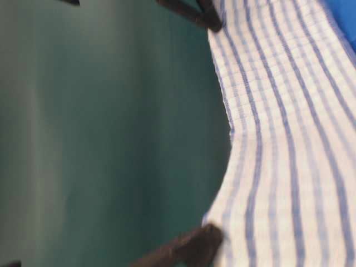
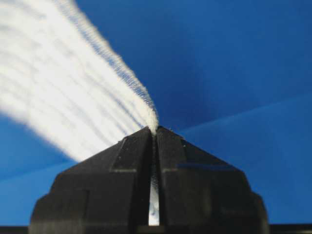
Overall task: Fold the blue towel.
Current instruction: 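Lift the strip with both grippers off the table, then rotate the held strip to vertical, right gripper at top, left at bottom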
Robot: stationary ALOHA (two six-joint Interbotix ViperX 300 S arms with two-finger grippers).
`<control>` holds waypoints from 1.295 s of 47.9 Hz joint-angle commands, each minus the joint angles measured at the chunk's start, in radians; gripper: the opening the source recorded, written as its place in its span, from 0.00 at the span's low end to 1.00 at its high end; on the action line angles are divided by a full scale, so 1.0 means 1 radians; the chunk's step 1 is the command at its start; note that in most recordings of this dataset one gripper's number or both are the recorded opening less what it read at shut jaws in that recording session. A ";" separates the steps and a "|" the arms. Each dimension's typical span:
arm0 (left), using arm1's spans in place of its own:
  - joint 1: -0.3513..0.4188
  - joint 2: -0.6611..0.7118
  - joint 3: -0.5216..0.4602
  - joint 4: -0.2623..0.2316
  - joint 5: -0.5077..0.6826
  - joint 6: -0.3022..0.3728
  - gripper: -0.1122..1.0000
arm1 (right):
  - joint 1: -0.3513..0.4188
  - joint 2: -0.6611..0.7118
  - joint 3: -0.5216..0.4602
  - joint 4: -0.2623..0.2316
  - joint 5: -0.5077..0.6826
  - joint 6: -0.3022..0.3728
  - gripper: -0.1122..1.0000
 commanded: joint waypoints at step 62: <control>0.008 0.449 -0.460 0.000 -0.153 0.012 0.11 | -0.207 0.255 -0.314 -0.221 -0.005 -0.003 0.12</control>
